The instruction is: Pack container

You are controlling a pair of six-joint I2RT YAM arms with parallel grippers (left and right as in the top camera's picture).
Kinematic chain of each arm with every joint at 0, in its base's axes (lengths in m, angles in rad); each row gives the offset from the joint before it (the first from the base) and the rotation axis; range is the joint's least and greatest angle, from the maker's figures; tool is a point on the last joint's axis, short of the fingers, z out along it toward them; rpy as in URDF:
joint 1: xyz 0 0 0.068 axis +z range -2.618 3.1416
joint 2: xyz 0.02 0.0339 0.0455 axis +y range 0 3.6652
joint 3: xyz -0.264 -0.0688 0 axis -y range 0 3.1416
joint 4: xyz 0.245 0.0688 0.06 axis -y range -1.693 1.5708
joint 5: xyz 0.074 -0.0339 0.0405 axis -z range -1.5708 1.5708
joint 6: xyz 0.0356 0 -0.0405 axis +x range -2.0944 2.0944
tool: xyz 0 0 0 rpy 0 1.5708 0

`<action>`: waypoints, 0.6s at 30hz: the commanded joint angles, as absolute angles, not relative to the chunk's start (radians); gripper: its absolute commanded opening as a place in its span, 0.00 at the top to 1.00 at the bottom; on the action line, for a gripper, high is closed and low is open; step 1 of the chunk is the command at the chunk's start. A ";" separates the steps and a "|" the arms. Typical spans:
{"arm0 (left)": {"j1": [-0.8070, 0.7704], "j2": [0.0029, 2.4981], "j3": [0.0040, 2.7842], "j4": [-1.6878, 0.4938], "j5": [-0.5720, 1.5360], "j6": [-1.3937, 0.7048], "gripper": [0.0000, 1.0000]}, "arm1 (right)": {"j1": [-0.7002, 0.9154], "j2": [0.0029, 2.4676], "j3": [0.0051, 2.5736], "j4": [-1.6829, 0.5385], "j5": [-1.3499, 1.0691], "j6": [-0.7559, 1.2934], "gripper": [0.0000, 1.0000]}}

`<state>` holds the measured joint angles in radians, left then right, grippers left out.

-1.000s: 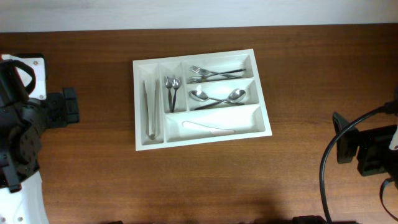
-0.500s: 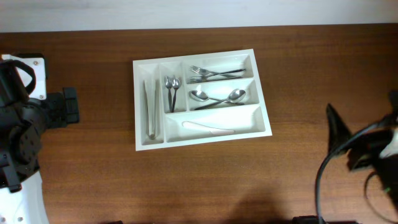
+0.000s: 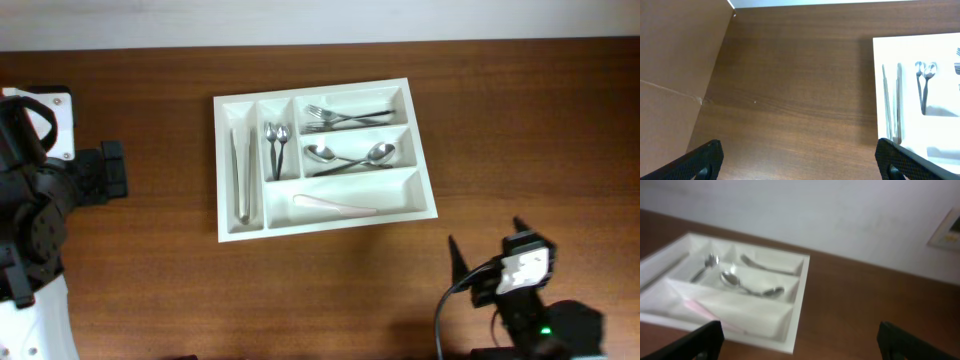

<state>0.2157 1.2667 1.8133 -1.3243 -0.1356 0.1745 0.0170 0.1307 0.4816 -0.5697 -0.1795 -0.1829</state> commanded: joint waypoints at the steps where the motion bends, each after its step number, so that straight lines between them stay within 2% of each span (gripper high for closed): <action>1: 0.221 1.264 1.813 -1.322 -0.139 0.162 0.01 | 0.026 0.027 0.323 -0.519 -0.191 -0.179 0.01; 7: 0.221 1.264 1.813 -1.322 -0.139 0.162 0.01 | 0.026 0.005 0.209 -0.451 -0.187 -0.179 0.01; 18: 0.221 1.264 1.813 -1.322 -0.139 0.162 0.01 | 0.026 0.005 0.146 -0.446 -0.121 -0.178 0.02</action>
<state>0.2157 1.2663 1.8137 -1.3243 -0.1356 0.1741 0.0170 0.0170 0.1749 -0.4572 -0.1551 -0.1833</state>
